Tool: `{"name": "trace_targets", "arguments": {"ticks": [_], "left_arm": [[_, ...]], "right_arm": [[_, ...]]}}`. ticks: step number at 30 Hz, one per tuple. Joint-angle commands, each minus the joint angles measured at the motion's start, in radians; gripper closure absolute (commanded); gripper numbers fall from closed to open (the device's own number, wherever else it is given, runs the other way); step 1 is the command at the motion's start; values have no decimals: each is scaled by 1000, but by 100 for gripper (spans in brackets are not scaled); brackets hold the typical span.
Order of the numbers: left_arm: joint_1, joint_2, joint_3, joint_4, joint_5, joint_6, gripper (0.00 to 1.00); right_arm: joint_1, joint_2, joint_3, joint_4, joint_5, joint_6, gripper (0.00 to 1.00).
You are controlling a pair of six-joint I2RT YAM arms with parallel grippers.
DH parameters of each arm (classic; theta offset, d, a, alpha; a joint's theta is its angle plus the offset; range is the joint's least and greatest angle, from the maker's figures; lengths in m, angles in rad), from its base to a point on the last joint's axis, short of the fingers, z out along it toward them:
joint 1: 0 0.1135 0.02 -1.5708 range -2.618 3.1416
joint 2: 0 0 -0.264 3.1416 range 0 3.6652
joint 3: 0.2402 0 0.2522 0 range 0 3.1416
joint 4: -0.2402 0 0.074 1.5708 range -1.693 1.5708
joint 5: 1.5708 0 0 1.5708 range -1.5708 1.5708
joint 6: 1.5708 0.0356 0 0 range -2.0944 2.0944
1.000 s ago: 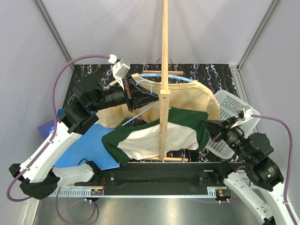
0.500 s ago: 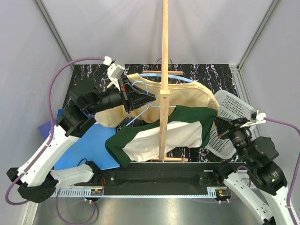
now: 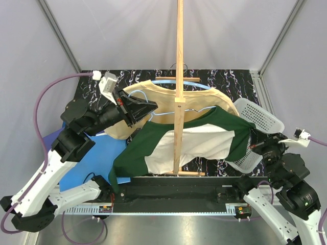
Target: Remove the t-shirt from the hanger
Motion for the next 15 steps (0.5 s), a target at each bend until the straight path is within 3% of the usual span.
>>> {"name": "trace_targets", "arguments": {"ticks": [1, 7, 10, 15], "left_arm": [[13, -51, 9, 96, -82, 17, 100], [14, -91, -18, 126, -91, 25, 100], [14, -74, -5, 125, -72, 22, 100], [14, -40, 20, 126, -30, 16, 100]], "right_arm": [[1, -15, 41, -63, 177, 77, 100], [1, -19, 19, -57, 134, 57, 100], [1, 27, 0, 49, -66, -63, 100], [1, 117, 11, 238, -557, -227, 100]]}}
